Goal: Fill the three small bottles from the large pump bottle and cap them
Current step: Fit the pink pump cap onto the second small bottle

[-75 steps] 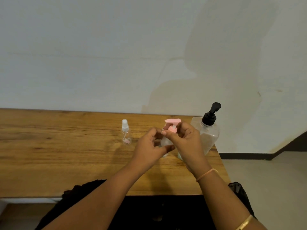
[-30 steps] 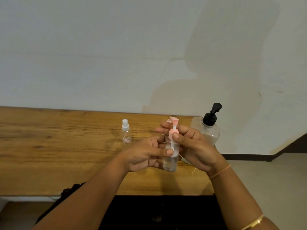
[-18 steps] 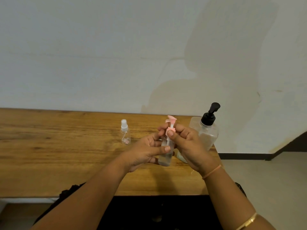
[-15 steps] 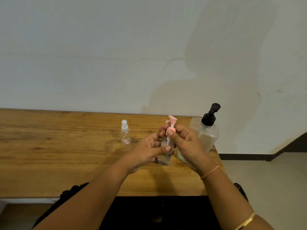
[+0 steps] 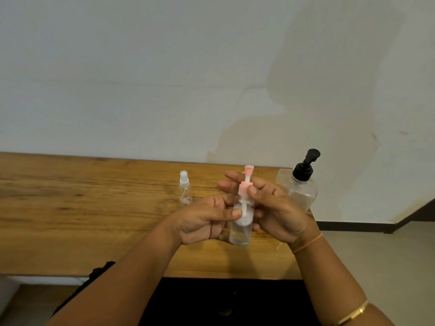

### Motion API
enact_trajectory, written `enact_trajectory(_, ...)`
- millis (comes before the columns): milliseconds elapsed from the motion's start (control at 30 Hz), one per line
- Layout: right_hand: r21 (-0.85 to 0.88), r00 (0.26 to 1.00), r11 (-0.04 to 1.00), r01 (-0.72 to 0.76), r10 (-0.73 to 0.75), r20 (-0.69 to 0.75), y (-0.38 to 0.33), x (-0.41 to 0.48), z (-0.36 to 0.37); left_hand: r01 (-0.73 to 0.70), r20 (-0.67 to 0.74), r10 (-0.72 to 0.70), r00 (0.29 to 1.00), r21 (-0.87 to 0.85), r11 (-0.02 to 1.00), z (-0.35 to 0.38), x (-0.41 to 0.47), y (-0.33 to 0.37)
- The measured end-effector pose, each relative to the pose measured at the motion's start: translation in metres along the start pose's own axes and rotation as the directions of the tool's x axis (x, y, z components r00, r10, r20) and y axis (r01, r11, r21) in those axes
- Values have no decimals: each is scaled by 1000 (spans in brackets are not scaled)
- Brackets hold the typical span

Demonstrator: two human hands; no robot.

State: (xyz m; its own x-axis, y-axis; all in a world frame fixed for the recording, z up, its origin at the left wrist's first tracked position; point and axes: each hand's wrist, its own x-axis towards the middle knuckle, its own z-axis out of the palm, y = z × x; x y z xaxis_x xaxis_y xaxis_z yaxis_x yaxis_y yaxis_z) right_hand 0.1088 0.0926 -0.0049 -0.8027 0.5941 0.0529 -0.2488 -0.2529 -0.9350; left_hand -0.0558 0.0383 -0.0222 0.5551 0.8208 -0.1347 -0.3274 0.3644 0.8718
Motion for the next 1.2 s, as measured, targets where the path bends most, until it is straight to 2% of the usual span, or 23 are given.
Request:
enact_trajectory(67, 9, 1000, 1000, 14, -14, 2, 0, 2, 1, -11, 9, 11, 1000, -12, 1000, -1, -3, 1)
enact_trajectory(167, -10, 998, 999, 33, -34, -50, 2, 5, 3, -17, -122, 17, 992, -2, 1000, -2, -5, 1)
enact_trajectory(400, -226, 978, 972, 72, -113, -176, 8, 16, 12, -55, -320, 95, 943, 133, 990, -2, -13, 1)
enact_trajectory(633, -349, 965, 933, 83, -163, -205, 13, 25, 23, -61, -393, 149, 907, 228, 972, -5, -19, 0)
enact_trajectory(733, -293, 972, 954, 60, -122, -200, 13, 26, 26, -44, -387, 125, 914, 211, 977, -7, -23, 2)
enact_trajectory(833, -194, 991, 981, 18, -43, -128, 10, 26, 26, -56, -385, 127, 914, 191, 980, -8, -27, 3)
enact_trajectory(1000, -355, 954, 931, 82, -177, -244, 18, 36, 35, -97, -451, 221, 865, 281, 955, -11, -25, 0)
enact_trajectory(1200, -389, 921, 915, 104, -236, -309, 20, 42, 47, -135, -500, 333, 799, 390, 911, -13, -20, -5)
